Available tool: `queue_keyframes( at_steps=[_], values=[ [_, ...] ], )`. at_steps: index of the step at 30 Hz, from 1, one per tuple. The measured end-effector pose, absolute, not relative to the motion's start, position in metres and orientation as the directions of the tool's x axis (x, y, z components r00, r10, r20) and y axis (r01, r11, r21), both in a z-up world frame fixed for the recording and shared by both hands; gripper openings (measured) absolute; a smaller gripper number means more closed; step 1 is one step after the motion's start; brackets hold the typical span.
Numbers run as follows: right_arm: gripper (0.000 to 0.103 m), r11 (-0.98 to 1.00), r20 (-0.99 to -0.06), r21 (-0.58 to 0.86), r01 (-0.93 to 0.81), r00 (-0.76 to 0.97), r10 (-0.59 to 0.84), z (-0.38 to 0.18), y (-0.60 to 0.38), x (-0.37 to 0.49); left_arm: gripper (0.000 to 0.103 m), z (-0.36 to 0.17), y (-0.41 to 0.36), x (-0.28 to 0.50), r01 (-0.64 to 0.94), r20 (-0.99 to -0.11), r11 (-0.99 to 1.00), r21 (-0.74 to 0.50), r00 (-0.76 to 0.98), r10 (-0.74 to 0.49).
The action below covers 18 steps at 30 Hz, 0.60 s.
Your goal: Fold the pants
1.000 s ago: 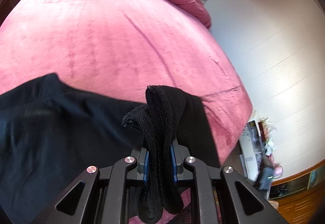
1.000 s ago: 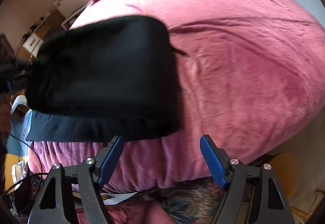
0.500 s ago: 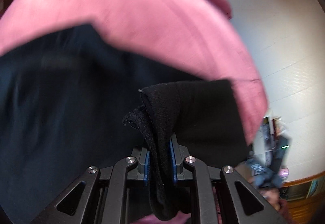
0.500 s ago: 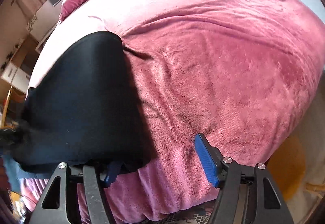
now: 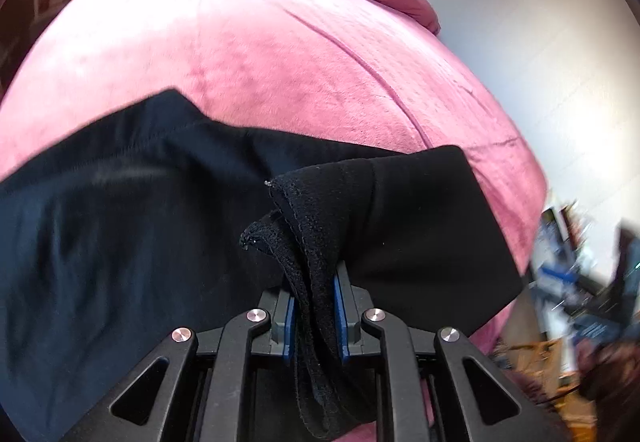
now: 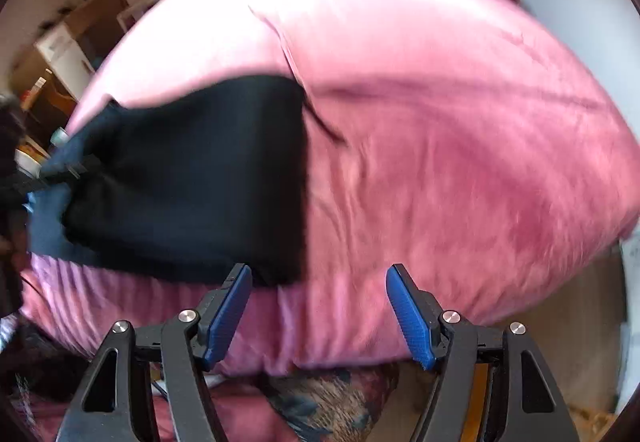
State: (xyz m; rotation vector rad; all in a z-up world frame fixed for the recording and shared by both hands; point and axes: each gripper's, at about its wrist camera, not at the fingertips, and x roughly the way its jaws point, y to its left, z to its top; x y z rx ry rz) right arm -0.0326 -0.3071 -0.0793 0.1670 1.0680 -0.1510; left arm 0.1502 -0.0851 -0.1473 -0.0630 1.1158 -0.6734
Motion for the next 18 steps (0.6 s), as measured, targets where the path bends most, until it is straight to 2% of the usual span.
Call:
queue_keyframes(
  at_steps=[3, 6, 12, 14, 18],
  values=[
    [0.07, 0.982, -0.844, 0.112, 0.151, 0.536, 0.014, -0.067, -0.3, 0.007, 0.016, -0.156, -0.089, 0.151, 0.439, -0.819, 0.817, -0.375, 0.255, -0.513],
    [0.07, 0.986, -0.837, 0.101, 0.132, 0.546, 0.012, -0.077, -0.287, 0.049, 0.016, -0.157, -0.089, 0.151, 0.418, -0.812, 0.819, -0.394, 0.259, -0.523],
    [0.071, 0.971, -0.89, 0.151, 0.188, 0.452, 0.051, -0.134, -0.291, 0.102, 0.017, -0.159, -0.079, 0.149, 0.432, -0.826, 0.843, -0.32, 0.308, -0.471],
    [0.072, 0.976, -0.899, 0.108, 0.191, 0.437, 0.014, -0.152, -0.286, 0.104, 0.02, -0.166, -0.078, 0.151, 0.432, -0.836, 0.855, -0.289, 0.321, -0.445],
    [0.074, 0.984, -0.886, 0.032, 0.175, 0.46, -0.053, -0.156, -0.272, 0.101, 0.026, -0.172, -0.071, 0.155, 0.375, -0.831, 0.862, -0.34, 0.31, -0.462]
  ],
)
